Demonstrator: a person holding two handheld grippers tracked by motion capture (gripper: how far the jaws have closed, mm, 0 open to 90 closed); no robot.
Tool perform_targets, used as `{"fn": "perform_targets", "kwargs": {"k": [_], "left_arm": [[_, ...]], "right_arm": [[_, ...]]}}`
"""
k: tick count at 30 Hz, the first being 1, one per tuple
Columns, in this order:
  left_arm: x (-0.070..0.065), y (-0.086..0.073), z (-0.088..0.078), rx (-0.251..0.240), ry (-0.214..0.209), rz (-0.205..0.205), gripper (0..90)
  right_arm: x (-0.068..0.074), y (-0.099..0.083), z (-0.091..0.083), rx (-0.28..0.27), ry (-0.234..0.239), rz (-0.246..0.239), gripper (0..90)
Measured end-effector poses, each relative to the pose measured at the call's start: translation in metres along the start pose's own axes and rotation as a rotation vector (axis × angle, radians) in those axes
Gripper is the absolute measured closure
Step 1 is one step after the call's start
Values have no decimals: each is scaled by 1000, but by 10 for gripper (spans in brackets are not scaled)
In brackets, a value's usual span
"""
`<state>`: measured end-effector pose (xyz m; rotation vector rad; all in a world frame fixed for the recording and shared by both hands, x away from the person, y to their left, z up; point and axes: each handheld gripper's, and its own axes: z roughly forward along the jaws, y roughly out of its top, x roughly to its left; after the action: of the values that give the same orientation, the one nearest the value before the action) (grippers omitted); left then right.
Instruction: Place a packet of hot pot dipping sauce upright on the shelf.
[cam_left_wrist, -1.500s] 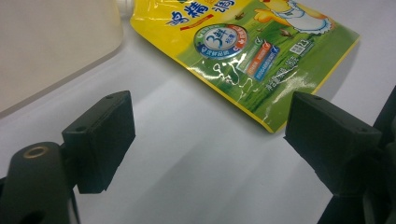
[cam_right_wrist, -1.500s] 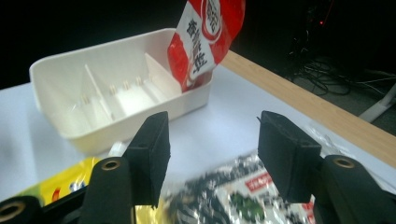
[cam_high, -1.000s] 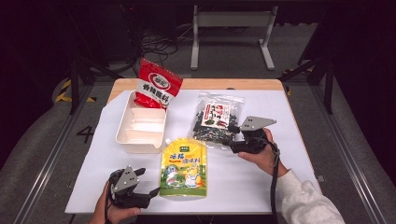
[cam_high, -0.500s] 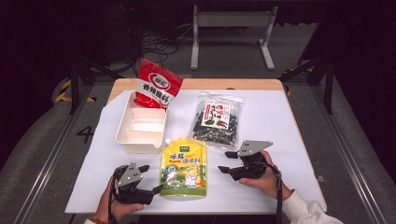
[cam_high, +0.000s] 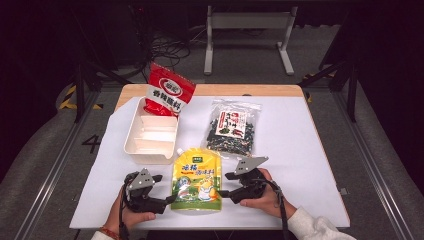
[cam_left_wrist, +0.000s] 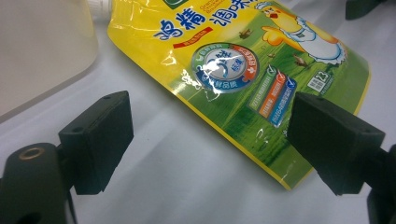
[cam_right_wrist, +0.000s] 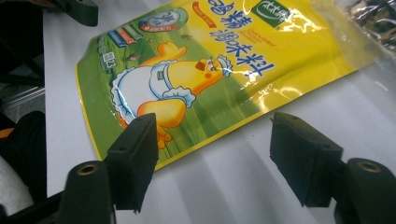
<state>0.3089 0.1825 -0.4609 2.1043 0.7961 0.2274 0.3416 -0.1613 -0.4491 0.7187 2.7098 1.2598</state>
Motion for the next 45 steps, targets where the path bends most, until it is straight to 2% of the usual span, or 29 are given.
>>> {"fn": "perform_targets", "kwargs": {"k": [1,6,8,10,12,14,18,19,21,22,25,29,32,34,36,37,38,40,41,42,45], "left_arm": [[1,0,2,7,-4,-16,150],[4,1,5,29,-17,-36,139],[4,2,7,31,-25,-57,136],[7,4,13,58,-30,-102,128],[8,4,14,64,-39,-102,120],[10,5,17,64,-61,-133,105],[14,7,19,45,-86,-200,87],[14,7,19,45,-86,-200,87],[16,6,18,39,-91,-224,89],[16,6,18,42,-86,-224,100],[15,7,17,52,-76,-232,101],[14,10,21,52,-81,-231,59],[12,11,24,46,-120,-232,67],[11,13,26,54,-130,-222,67],[10,14,29,44,-160,-238,70],[10,14,29,44,-160,-238,70],[10,16,32,35,-187,-253,70],[11,16,32,32,-192,-259,65],[13,16,32,18,-206,-290,65],[13,16,32,18,-206,-290,65],[17,13,32,-16,-252,-358,91]], "right_arm": [[0,0,1,5,3,7,302],[-5,1,5,18,14,47,261],[-6,3,8,32,20,64,251],[-8,7,13,62,33,82,239],[-9,9,15,68,36,85,236],[-10,12,17,74,49,102,229],[-14,15,23,40,108,192,211],[-14,15,23,40,108,192,211],[-17,12,25,2,142,255,209],[-19,12,24,-5,145,273,239],[-16,12,22,14,110,269,255],[-8,14,24,37,86,212,246],[-4,15,25,52,79,163,246],[-2,15,25,58,79,148,246],[-1,15,25,63,81,127,246],[-1,14,25,63,80,124,246],[-1,14,25,61,81,124,246],[-1,14,25,59,80,120,246],[0,13,25,53,78,117,246],[0,13,25,53,78,117,246],[1,12,25,51,77,101,246]]}}
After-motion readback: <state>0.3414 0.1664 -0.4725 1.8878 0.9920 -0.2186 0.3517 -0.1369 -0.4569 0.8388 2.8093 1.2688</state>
